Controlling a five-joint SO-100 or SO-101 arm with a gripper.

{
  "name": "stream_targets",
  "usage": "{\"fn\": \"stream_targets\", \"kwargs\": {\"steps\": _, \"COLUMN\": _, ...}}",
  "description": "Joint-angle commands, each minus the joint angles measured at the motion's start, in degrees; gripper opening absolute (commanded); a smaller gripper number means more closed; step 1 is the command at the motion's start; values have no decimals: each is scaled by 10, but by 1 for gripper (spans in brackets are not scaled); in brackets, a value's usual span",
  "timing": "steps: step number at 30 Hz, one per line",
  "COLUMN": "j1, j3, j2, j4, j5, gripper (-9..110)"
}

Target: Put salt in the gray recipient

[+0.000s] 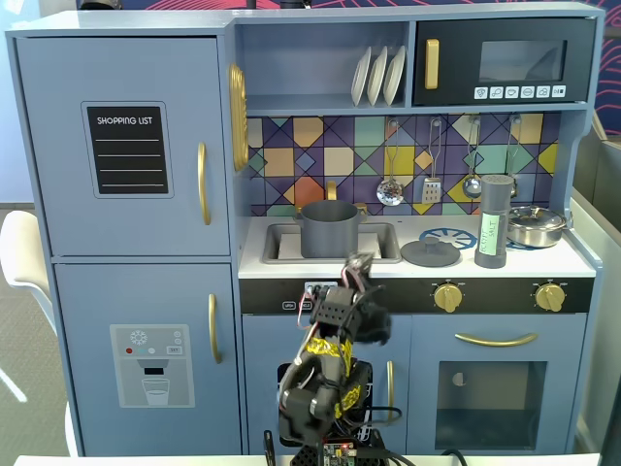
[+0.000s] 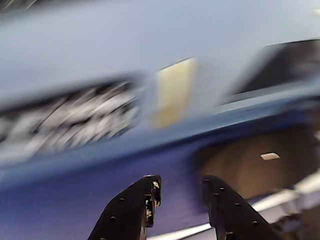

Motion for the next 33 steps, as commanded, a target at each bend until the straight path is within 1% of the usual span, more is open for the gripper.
{"fn": "stream_targets", "kwargs": {"steps": 1, "j1": 91, "j3": -149, "j2": -90, "j4": -26, "j5": -2, "gripper": 0}}
{"fn": "stream_targets", "kwargs": {"steps": 4, "j1": 139, "j3": -219, "j2": -157, "j4": -104, "j5": -10, "gripper": 0}}
{"fn": "stream_targets", "kwargs": {"steps": 6, "j1": 162, "j3": -244, "j2": -199, "j4": -192, "j5": -2, "gripper": 0}}
{"fn": "stream_targets", "kwargs": {"steps": 9, "j1": 176, "j3": -253, "j2": -256, "j4": -366, "j5": 58, "gripper": 0}}
{"fn": "stream_targets", "kwargs": {"steps": 10, "j1": 180, "j3": -254, "j2": -274, "j4": -414, "j5": 64, "gripper": 0}}
{"fn": "stream_targets", "kwargs": {"steps": 13, "j1": 188, "j3": -255, "j2": -317, "j4": -516, "j5": 84, "gripper": 3}}
{"fn": "stream_targets", "kwargs": {"steps": 16, "j1": 196, "j3": -253, "j2": -339, "j4": -562, "j5": 90, "gripper": 8}}
{"fn": "stream_targets", "kwargs": {"steps": 23, "j1": 206, "j3": -242, "j2": -384, "j4": -689, "j5": 116, "gripper": 36}}
{"fn": "stream_targets", "kwargs": {"steps": 28, "j1": 210, "j3": -255, "j2": -446, "j4": -773, "j5": 128, "gripper": 47}}
{"fn": "stream_targets", "kwargs": {"steps": 33, "j1": 213, "j3": -318, "j2": -539, "j4": -788, "j5": 134, "gripper": 53}}
